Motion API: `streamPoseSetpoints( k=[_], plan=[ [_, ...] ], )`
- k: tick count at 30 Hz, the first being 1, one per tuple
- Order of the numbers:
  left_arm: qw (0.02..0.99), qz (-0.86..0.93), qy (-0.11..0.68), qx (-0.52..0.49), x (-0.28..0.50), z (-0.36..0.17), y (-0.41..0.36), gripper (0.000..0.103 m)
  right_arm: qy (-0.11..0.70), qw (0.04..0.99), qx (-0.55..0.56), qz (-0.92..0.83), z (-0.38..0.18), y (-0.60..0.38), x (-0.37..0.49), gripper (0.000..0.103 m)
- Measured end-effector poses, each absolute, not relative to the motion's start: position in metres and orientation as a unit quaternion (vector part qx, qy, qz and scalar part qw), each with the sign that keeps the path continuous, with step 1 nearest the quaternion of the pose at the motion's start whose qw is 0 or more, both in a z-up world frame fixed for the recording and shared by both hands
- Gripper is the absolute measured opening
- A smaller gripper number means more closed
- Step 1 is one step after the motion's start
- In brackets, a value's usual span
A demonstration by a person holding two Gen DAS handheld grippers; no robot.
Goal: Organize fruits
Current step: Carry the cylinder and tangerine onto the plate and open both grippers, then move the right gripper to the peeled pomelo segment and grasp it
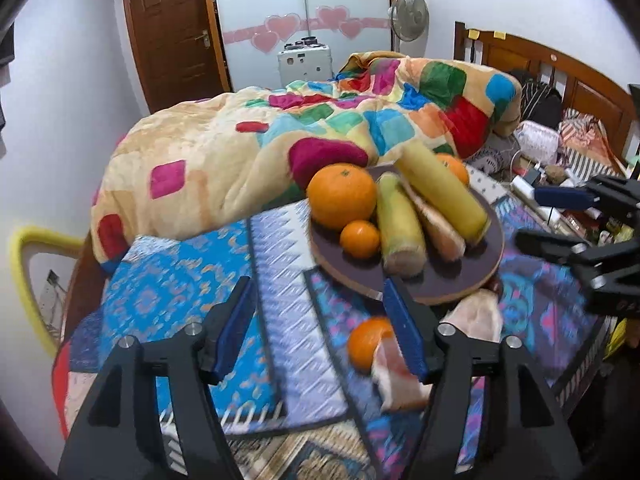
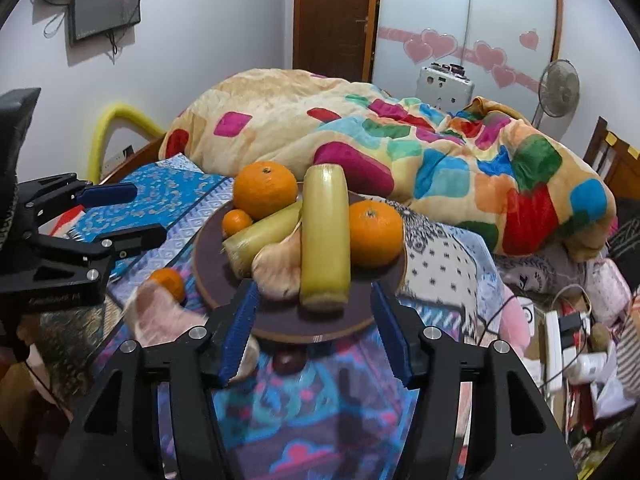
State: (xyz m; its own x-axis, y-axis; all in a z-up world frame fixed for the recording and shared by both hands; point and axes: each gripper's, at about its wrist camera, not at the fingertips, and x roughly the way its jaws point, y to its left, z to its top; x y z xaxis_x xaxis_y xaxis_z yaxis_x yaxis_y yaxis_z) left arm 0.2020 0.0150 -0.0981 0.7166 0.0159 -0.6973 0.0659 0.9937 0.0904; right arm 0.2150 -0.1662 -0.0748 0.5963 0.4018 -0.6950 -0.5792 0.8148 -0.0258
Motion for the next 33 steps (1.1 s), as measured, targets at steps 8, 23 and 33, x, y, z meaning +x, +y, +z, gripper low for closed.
streamPoseSetpoints(
  k=[8,23,33],
  plan=[
    [0.910,0.003,0.411,0.051,0.182,-0.126,0.033,0.076,0.364,0.885,-0.108,0.270,-0.106,-0.182,0.178,0.070],
    [0.903,-0.016,0.427,0.036,0.177,-0.136,0.020,0.078,0.381,0.875,-0.112,0.279,-0.135,-0.171,0.183,0.070],
    [0.908,-0.069,0.412,0.041,0.144,-0.124,-0.018,0.078,0.376,0.883,-0.100,0.261,-0.128,-0.186,0.171,0.070]
  ],
)
